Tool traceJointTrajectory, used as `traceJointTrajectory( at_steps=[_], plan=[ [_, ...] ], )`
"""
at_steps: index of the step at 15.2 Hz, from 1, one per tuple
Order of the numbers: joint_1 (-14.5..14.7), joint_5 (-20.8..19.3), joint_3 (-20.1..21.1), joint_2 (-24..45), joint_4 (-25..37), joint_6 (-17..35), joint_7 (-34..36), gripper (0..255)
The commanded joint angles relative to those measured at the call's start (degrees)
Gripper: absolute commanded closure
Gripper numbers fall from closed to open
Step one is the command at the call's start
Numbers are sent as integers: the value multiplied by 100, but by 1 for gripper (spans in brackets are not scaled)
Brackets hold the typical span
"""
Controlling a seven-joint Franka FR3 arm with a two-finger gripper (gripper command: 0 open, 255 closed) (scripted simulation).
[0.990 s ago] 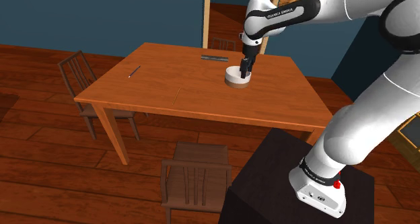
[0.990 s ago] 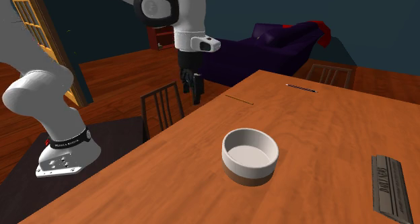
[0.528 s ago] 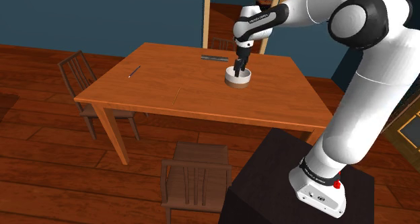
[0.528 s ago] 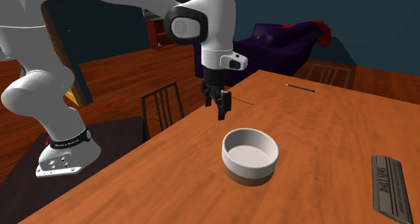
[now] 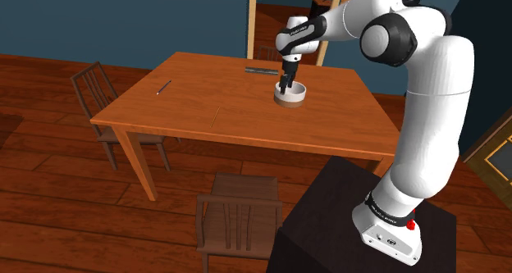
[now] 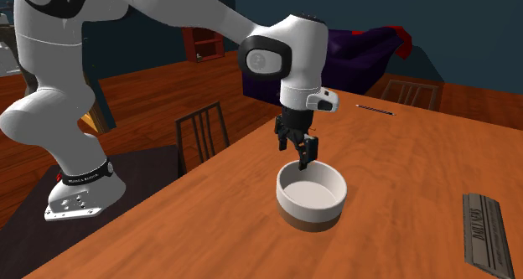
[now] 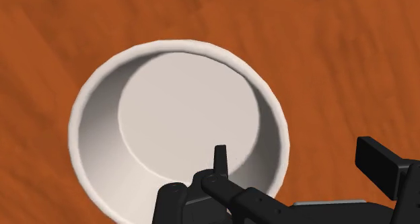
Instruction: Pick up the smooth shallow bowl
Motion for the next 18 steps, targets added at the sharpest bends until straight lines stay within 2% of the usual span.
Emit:
traceJointTrajectory(
  at_steps=[1, 7, 8, 18],
  plan=[
    [-16, 43, 19, 119, 25, 93, -23, 0],
    [-32, 104, 47, 273, -118, 383, -62, 0],
    [-35, 105, 47, 279, -100, 371, -63, 255],
    [-29, 90, 41, 238, -89, 320, -53, 255]
  ],
)
